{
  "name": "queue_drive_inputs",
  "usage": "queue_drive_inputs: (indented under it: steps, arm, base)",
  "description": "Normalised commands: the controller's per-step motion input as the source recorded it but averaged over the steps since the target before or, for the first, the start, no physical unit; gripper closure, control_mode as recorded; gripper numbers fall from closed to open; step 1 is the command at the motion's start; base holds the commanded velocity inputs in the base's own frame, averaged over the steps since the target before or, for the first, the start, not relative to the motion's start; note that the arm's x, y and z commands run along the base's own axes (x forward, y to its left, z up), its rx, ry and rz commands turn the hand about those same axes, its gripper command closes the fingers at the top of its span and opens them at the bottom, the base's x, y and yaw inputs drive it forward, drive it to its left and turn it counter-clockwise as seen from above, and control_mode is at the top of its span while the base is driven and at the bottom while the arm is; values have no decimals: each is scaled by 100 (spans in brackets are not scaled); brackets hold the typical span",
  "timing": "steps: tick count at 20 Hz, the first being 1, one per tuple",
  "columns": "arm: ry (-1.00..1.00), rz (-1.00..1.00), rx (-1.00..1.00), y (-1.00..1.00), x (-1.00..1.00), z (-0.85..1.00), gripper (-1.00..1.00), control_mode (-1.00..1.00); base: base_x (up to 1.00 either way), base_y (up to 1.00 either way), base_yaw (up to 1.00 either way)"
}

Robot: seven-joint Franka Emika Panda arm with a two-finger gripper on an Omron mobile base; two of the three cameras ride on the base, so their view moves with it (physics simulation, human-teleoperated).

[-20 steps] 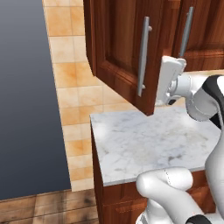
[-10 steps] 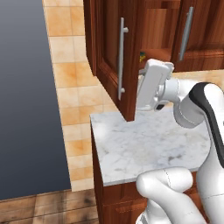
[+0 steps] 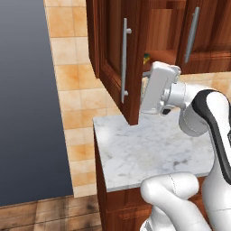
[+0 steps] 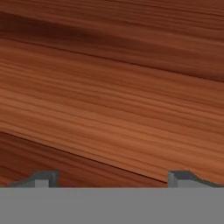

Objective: Open the cabinet. Pick the sponge and place it next to the sink. Then close the cabinet.

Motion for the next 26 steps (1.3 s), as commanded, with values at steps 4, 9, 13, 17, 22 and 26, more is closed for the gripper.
queue_drive_inputs:
  steps: [4, 9, 13, 17, 22, 26]
  arm:
    - [0, -35, -4, -62, 1, 0, -100, -100]
    - [18, -28, -7, -94, 4, 7, -100, -100]
    - [39, -10, -23, -87, 31, 8, -100, -100]
    - [31, 0, -33, -74, 19, 0, -100, -100]
    - [10, -4, -42, -61, 14, -17, -100, -100]
    - [-3, -9, -48, -9, 7, -31, -100, -100]
  base:
    - [0, 0, 0]
    - [0, 0, 0]
    - [0, 0, 0]
    - [0, 0, 0]
    - [0, 0, 0]
    - [0, 0, 0]
